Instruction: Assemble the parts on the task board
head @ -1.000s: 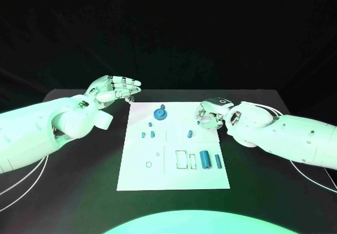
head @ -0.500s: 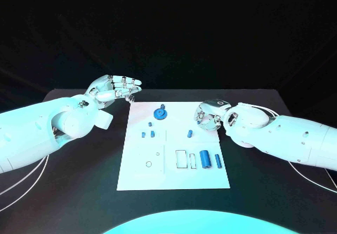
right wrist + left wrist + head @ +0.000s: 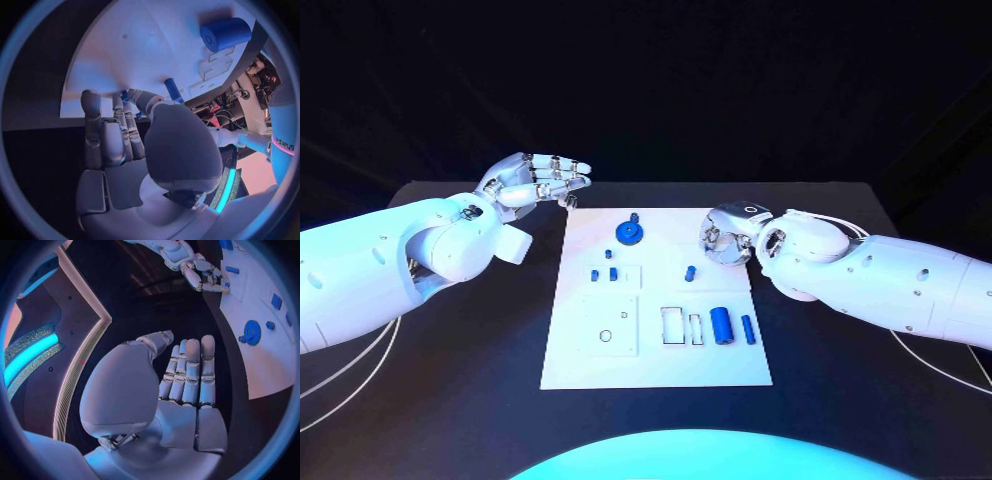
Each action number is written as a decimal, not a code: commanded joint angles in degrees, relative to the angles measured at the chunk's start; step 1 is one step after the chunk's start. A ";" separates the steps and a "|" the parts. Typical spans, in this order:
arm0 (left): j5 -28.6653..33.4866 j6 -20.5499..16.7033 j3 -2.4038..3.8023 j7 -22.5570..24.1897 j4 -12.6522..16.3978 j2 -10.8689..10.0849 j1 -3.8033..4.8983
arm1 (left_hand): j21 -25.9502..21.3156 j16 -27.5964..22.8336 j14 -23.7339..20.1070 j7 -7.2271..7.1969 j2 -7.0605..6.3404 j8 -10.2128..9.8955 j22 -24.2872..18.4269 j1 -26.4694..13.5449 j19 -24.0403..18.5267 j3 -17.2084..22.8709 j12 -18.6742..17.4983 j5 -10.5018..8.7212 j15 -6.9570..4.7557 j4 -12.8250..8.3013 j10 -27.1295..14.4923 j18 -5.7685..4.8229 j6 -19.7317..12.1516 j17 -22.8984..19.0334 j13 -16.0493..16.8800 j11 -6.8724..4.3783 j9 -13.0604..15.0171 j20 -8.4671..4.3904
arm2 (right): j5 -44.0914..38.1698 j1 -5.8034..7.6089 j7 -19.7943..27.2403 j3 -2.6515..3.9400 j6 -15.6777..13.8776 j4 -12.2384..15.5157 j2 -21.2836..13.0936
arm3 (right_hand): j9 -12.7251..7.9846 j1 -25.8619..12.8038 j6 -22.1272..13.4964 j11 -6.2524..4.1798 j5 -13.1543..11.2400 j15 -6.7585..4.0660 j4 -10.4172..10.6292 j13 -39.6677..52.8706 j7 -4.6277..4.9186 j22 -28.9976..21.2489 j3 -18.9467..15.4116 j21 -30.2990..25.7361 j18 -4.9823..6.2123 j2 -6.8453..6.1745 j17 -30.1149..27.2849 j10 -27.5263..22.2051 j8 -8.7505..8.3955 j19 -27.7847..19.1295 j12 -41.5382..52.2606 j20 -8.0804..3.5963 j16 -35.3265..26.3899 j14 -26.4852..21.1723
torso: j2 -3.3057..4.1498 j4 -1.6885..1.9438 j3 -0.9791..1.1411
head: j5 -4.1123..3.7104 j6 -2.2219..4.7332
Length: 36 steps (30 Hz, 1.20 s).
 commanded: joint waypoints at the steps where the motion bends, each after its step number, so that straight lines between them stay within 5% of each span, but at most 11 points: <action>1: 0.46 1.05 0.05 0.32 0.17 0.01 0.03 | -0.35 -0.25 0.12 0.08 0.26 0.27 -0.05 -0.16 0.03 -0.28 0.26 0.00 0.09 0.05 -0.23 0.84 -0.49 -0.06 0.08 -0.03 -0.06 0.10 | -0.80 -0.62 -0.96 -0.35 2.65 0.10 0.14 | 0.72 0.56 0.83 -0.44 -0.73 -0.71 -0.22 0.57 -0.29 1.86 0.81 1.69 -1.34 1.39 1.39 1.32 0.79 1.14 0.42 -0.19 1.23 2.50 | 0.03 0.02 -0.01 | -0.06 -0.12; 6: 0.30 1.16 0.05 0.20 0.14 0.01 0.03 | -0.38 -0.26 0.12 0.09 0.26 0.26 -0.07 -0.14 0.05 -0.32 0.28 0.00 0.10 0.03 -0.27 0.84 -0.53 -0.06 0.09 -0.02 -0.07 0.11 | -1.87 -0.81 -2.13 -0.35 2.06 0.28 0.14 | 2.46 1.26 0.36 -0.55 -3.45 -0.97 -1.26 0.73 -0.43 4.12 3.07 3.53 -1.67 3.41 2.64 2.45 1.98 1.86 -0.14 -0.61 2.80 2.58 | -0.05 -0.02 0.00 | -0.07 -0.26; 10: 0.20 1.24 0.05 0.16 0.11 0.04 0.03 | -0.38 -0.26 0.12 0.09 0.26 0.26 -0.07 -0.14 0.05 -0.32 0.28 0.00 0.10 0.03 -0.27 0.84 -0.53 -0.06 0.09 -0.02 -0.07 0.11 | -2.89 -0.90 -3.14 -0.35 0.45 0.45 0.10 | 3.81 1.20 0.11 -0.92 -6.10 -1.20 -2.17 0.92 -0.55 5.75 4.88 4.78 -1.87 3.62 1.27 3.46 2.91 2.19 -0.35 -0.70 2.40 2.09 | -0.07 0.03 -0.03 | -0.10 -0.23; 22: 0.06 1.18 0.05 0.15 -0.13 0.17 0.02 | -0.49 -0.29 0.13 0.12 0.26 0.25 -0.16 0.01 0.12 -0.45 0.33 0.00 0.11 -0.09 -0.47 0.84 -0.66 -0.08 0.12 0.01 -0.10 0.11 | -3.82 -0.93 -3.93 -0.24 -4.88 2.17 -0.79 | 4.46 1.01 0.01 -1.00 -6.79 -1.32 -2.59 0.99 -0.60 6.96 5.70 5.79 -2.07 3.45 1.26 3.81 3.33 2.60 -0.50 -0.73 2.58 2.05 | -0.12 0.04 -0.05 | 0.01 -0.03; 36: 0.09 0.71 0.05 0.23 -0.38 0.31 0.02 | -0.61 -0.33 0.14 0.19 0.31 0.21 -0.25 0.04 0.19 -0.58 0.34 0.02 0.15 -0.12 -0.74 0.84 -0.86 -0.09 0.13 0.08 -0.14 0.13 | -0.54 0.45 -1.26 0.92 -10.42 8.91 -5.34 | 4.70 0.86 0.01 -1.04 -6.91 -1.37 -2.70 1.01 -0.62 7.32 5.91 6.09 -2.13 3.27 1.43 3.92 3.49 2.73 -0.56 -0.71 2.75 2.07 | -0.12 -0.06 -0.07 | 0.16 0.24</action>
